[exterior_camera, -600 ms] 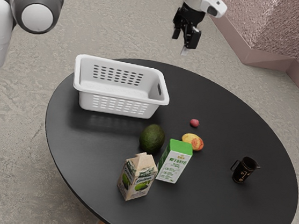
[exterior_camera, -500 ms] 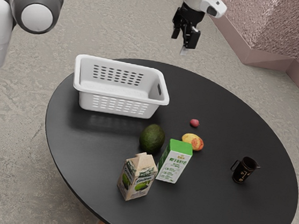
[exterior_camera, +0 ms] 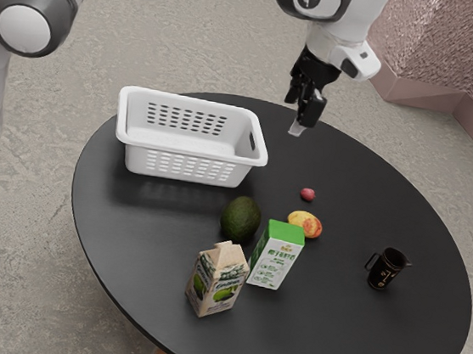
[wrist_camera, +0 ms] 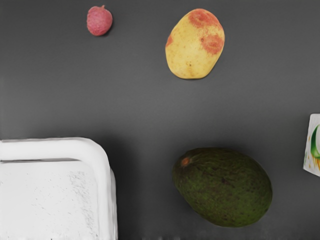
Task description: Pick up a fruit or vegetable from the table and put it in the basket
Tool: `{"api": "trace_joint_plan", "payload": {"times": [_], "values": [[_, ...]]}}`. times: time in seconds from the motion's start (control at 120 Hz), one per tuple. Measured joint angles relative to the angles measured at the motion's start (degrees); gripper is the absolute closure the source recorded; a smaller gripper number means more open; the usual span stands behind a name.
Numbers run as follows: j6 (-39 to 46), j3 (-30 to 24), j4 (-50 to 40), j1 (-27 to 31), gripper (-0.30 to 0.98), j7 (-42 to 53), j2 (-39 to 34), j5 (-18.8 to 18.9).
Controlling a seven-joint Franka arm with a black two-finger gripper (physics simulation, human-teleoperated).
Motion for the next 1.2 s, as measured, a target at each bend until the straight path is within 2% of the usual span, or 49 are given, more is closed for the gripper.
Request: {"api": "trace_joint_plan", "payload": {"times": [0.142,0.258,0.325,0.475,0.708,0.808,0.858,0.975,1.108,1.2], "values": [[-1.67,-1.23,1.4,1.22,0.0,-1.33,-0.33,-0.03],[-3.8,-2.41,1.64,-4.96,0.0,-2.86,-0.4,1.11],[-3.65,-2.2,0.62,-6.33,0.0,-2.63,0.09,1.69],[3.23,-1.79,-3.26,-0.68,0.0,4.64,1.39,1.48],[8.26,-2.13,-3.94,-1.87,0.0,12.5,2.31,-0.19],[11.23,-1.86,-4.19,-1.14,0.0,16.16,6.3,-0.32],[13.16,-1.89,-3.48,1.66,0.0,18.12,9.84,-0.85],[16.15,-2.34,4.77,5.64,0.0,22.38,17.23,-2.66],[17.08,-5.83,6.83,6.03,0.0,26.84,18.72,-3.92],[17.28,-6.16,5.56,6.37,0.0,29.79,19.29,-4.74]]}}
